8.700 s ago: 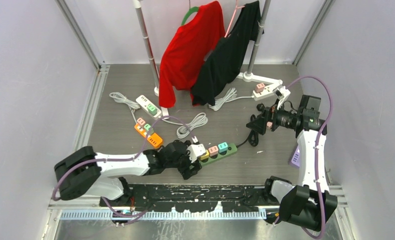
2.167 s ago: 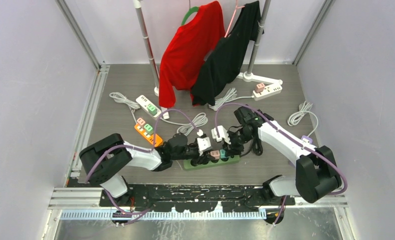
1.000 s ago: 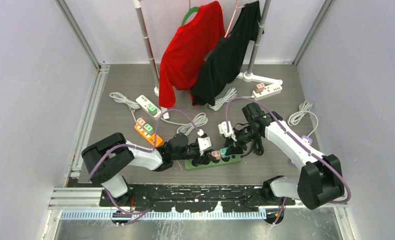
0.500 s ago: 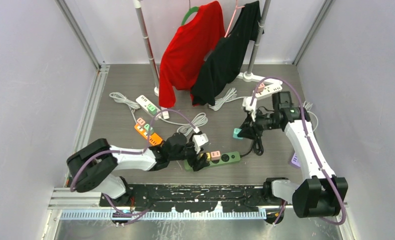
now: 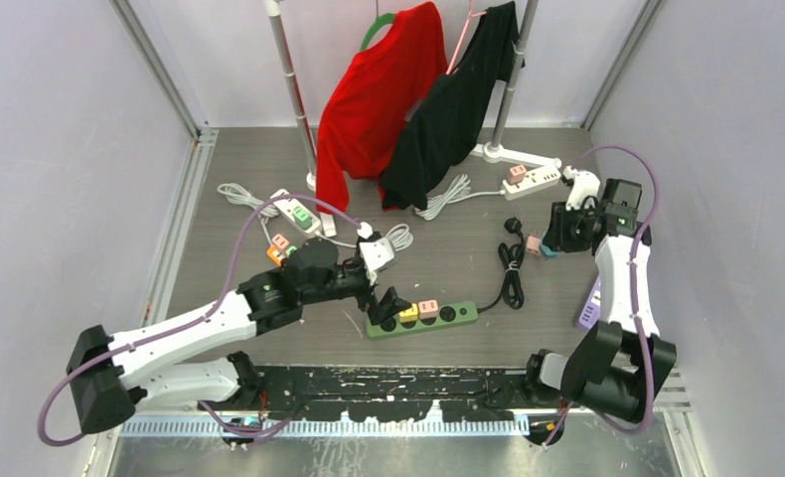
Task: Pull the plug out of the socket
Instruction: Place the plug at the center of the board.
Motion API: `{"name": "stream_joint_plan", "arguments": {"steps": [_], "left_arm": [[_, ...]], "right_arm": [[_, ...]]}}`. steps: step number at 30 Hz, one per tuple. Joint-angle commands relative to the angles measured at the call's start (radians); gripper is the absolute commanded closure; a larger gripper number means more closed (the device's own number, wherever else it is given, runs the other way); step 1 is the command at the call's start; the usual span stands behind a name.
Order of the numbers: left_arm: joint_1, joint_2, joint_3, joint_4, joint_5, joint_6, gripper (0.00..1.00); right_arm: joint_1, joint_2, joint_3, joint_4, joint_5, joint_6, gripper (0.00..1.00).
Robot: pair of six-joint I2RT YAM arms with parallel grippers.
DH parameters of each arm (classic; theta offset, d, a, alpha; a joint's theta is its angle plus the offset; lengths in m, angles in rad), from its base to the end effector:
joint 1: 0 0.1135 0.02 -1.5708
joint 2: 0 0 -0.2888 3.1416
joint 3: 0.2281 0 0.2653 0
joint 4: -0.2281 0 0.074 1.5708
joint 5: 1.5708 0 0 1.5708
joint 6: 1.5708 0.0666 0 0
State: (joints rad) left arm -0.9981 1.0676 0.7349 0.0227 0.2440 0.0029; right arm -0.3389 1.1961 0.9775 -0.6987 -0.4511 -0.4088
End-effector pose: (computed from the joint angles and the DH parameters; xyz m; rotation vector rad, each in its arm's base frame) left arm 0.1364 -0.2412 0.2965 1.0985 1.6415 -0.8972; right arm 0.2558 -0.0594 0.2784 -0.2670 2.3621 0.2129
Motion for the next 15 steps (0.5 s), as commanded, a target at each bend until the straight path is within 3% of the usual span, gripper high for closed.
{"name": "stream_joint_plan", "arguments": {"steps": [1,3,5,9,15], "left_arm": [[0.009,-0.051,0.115,-0.213,-0.076,0.027,0.01],[0.008,-0.043,0.16,-0.27,-0.072,-0.003,0.01],[0.008,-0.034,0.239,-0.365,-0.091,-0.021,0.02],[0.008,-0.035,0.372,-0.604,-0.126,0.027,0.02],[0.009,-0.128,0.275,-0.613,-0.217,0.061,0.02]], "right_arm": [[-0.046,0.08,-0.002,0.079,0.199,0.086,0.94],[-0.048,0.116,-0.004,0.095,0.254,0.09,0.92],[-0.048,0.144,-0.008,0.114,0.305,0.093,0.8],[-0.049,0.177,-0.016,0.139,0.384,0.088,0.68],[-0.052,0.218,-0.009,0.133,0.433,0.088,0.53]]}}
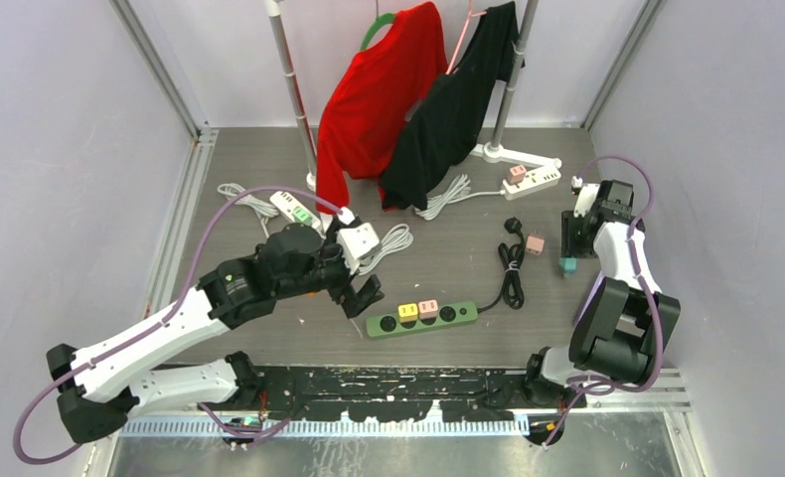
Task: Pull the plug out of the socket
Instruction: Place the plug at the center of the board.
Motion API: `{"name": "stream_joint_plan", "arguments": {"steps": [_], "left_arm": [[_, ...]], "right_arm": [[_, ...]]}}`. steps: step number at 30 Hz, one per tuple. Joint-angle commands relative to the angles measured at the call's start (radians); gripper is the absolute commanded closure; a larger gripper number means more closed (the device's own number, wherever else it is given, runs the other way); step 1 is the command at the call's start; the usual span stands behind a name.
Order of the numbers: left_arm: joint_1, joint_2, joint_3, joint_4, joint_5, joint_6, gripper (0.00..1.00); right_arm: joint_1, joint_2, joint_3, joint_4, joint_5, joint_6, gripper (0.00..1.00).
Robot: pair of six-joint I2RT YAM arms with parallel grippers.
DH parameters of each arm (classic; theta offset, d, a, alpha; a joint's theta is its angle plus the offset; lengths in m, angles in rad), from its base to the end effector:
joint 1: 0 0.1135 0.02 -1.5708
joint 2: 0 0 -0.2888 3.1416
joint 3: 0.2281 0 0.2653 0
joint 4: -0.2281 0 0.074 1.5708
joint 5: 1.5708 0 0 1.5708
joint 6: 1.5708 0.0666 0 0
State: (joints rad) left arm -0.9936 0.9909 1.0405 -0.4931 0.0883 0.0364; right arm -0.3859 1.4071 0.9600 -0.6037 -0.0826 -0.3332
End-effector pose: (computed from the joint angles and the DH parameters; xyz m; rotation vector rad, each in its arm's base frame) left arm 0.1280 -0.2074 0.3676 1.0760 1.7832 -0.6876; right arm 0.2815 -0.1084 0.2190 0.0403 2.6227 -0.1441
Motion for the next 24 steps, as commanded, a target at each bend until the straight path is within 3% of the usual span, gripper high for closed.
{"name": "stream_joint_plan", "arguments": {"steps": [1,7,13,16,24], "left_arm": [[0.003,-0.06,-0.032,-0.111,-0.061,0.032,0.02],[0.01,-0.12,-0.07,-0.15,-0.145,0.084,0.02],[0.107,-0.126,-0.123,-0.139,-0.011,0.077,0.03],[0.139,-0.11,-0.128,-0.138,0.033,0.067,0.04],[0.165,-0.096,-0.149,-0.114,0.065,0.075,0.05]], "right_arm": [[-0.005,0.012,0.01,0.037,0.068,0.013,0.51],[-0.006,0.027,0.028,0.019,0.082,0.018,0.43],[-0.006,-0.042,0.042,-0.015,0.014,0.011,0.36],[-0.005,-0.093,0.045,-0.052,-0.152,-0.019,0.36],[0.016,-0.245,0.007,-0.154,-0.81,-0.191,0.35]]}}
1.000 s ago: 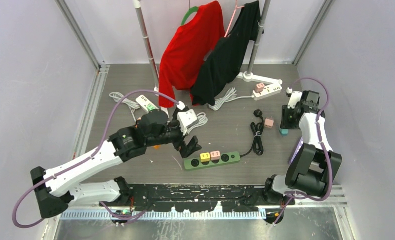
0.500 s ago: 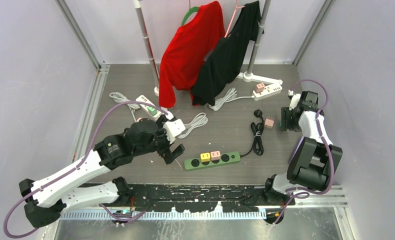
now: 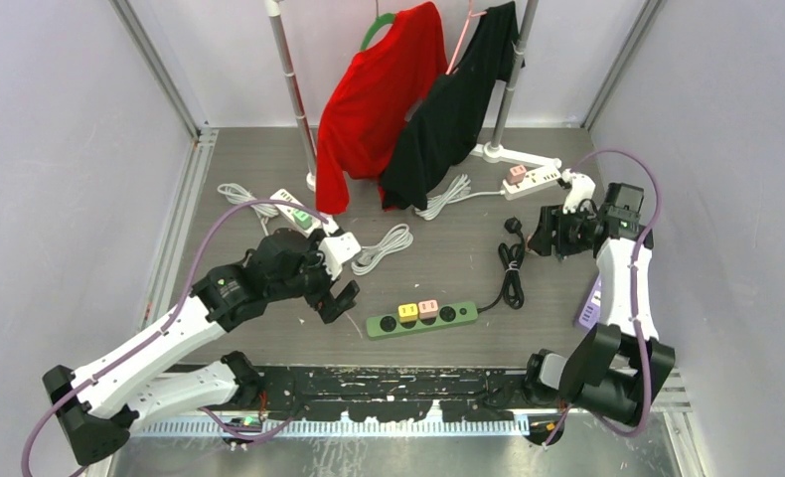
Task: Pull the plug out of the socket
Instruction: Place the plug at the center of the board, then remove the plug from the socket.
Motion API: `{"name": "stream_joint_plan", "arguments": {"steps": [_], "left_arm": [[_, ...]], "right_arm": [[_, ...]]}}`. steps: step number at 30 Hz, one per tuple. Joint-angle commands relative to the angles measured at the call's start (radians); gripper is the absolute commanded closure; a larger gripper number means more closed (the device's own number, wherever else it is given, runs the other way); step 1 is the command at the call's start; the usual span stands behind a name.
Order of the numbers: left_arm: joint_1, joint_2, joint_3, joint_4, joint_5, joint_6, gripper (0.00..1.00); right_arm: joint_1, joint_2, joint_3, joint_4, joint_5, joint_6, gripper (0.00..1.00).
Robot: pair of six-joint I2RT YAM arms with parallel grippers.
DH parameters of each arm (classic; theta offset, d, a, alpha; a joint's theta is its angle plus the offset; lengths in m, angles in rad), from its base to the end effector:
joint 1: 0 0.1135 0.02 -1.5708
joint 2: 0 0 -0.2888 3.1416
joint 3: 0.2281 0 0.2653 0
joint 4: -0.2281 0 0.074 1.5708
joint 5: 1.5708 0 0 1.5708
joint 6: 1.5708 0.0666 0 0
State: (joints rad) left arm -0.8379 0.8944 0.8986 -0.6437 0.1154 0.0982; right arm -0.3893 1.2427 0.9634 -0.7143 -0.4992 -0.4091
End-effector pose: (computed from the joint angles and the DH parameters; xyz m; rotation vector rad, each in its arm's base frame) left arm 0.1347 -0.1611 0.3161 1.0769 1.9850 -0.5316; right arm 0.2565 -0.0708 0.2623 -0.2063 2.4088 0.2880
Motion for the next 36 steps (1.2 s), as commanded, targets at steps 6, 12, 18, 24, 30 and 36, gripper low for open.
{"name": "stream_joint_plan", "arguments": {"steps": [6,12,18,24,30,36], "left_arm": [[0.017,0.008,-0.027,0.053,0.032,0.031,0.05],[0.022,-0.002,-0.065,0.092,0.036,0.065,0.05],[0.025,-0.021,-0.092,0.127,0.07,0.084,0.05],[0.026,-0.015,-0.104,0.25,0.134,-0.109,0.06],[0.019,0.055,-0.302,0.706,0.275,-0.372,0.17],[-0.13,0.122,-0.541,1.23,0.138,-0.228,0.15]], "right_arm": [[0.178,-0.155,-0.052,-0.278,-0.669,-0.627,0.17],[0.404,-0.074,-0.016,-0.466,-0.617,-1.062,0.07],[0.62,0.032,0.046,-0.412,-0.454,-1.059,0.08],[0.722,-0.003,-0.053,-0.192,-0.401,-0.844,0.13],[0.823,0.005,-0.118,-0.064,-0.37,-0.775,0.18],[0.944,0.06,-0.122,0.026,-0.277,-0.706,0.22]]}}
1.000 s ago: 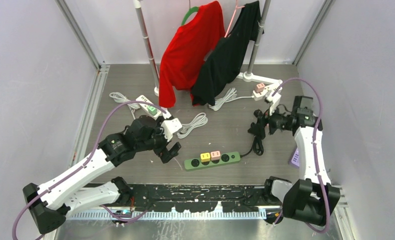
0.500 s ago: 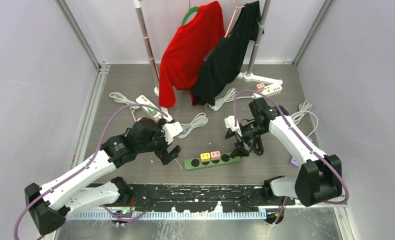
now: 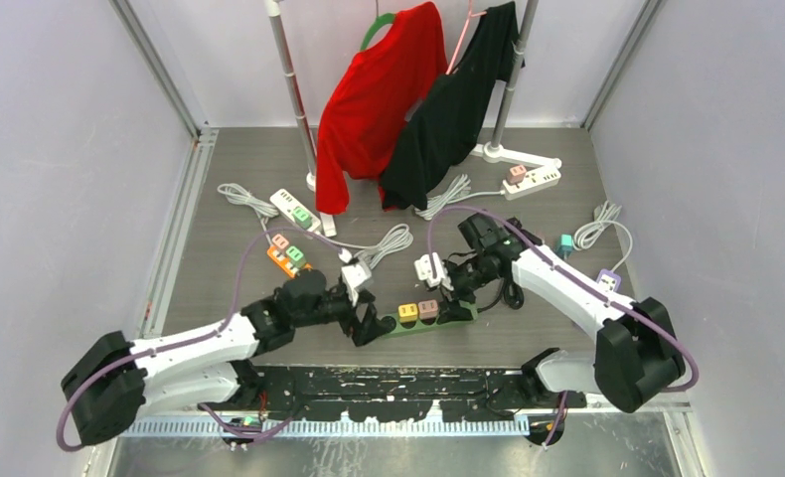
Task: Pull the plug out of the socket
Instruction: Remove the plug from the socket.
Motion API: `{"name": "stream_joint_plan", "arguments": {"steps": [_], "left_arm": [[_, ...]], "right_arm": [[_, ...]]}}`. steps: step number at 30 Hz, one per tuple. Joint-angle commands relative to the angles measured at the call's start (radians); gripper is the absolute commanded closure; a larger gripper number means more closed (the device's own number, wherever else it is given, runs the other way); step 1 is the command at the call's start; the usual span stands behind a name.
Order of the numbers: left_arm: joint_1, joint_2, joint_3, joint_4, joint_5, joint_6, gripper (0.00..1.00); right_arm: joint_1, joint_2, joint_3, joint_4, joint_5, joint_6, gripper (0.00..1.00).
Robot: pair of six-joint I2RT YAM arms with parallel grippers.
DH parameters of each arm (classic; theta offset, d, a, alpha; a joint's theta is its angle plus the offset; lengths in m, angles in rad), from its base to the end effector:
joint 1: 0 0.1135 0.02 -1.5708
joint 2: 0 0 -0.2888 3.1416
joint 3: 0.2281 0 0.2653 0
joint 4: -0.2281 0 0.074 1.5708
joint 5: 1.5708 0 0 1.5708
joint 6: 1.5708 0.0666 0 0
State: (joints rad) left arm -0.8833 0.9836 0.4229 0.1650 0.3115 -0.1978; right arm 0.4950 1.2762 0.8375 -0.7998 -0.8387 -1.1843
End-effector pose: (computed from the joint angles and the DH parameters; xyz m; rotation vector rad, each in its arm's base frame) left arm 0.1350 -0.1965 0.2143 0.9026 1.8832 -0.9915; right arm 0.1826 0.1549 0.2224 -1.9205 1.4799 0.8775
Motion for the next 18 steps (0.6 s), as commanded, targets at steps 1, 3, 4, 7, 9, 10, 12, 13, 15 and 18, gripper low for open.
{"name": "stream_joint_plan", "arguments": {"steps": [1,3,4,7,9,10,12,13,15,18], "left_arm": [[-0.109,0.054,-0.068,0.431,-0.082,0.114,0.14],[-0.155,0.101,-0.066,0.446,-0.129,0.192,0.14],[-0.166,0.126,-0.065,0.461,-0.142,0.21,0.14],[-0.172,0.212,-0.069,0.534,-0.168,0.227,0.14],[-0.172,0.265,-0.065,0.598,-0.181,0.229,0.14],[-0.172,0.296,-0.058,0.615,-0.186,0.228,0.14],[-0.172,0.365,-0.042,0.646,-0.202,0.227,0.15],[-0.172,0.393,-0.036,0.667,-0.205,0.228,0.18],[-0.173,0.447,-0.031,0.723,-0.201,0.227,0.22],[-0.172,0.508,-0.021,0.795,-0.194,0.225,0.26]], "right_arm": [[0.074,0.033,0.003,0.122,0.081,0.078,0.23],[0.098,0.044,0.002,0.143,0.112,0.096,0.24],[0.108,0.05,0.002,0.148,0.121,0.099,0.25],[0.125,0.057,-0.001,0.154,0.138,0.1,0.31],[0.13,0.06,-0.003,0.157,0.138,0.101,0.36],[0.133,0.061,-0.003,0.155,0.132,0.098,0.38],[0.135,0.062,-0.003,0.145,0.122,0.089,0.43],[0.136,0.063,-0.003,0.143,0.121,0.085,0.45],[0.136,0.066,0.0,0.143,0.119,0.084,0.49],[0.137,0.073,-0.004,0.143,0.121,0.083,0.51]]}}
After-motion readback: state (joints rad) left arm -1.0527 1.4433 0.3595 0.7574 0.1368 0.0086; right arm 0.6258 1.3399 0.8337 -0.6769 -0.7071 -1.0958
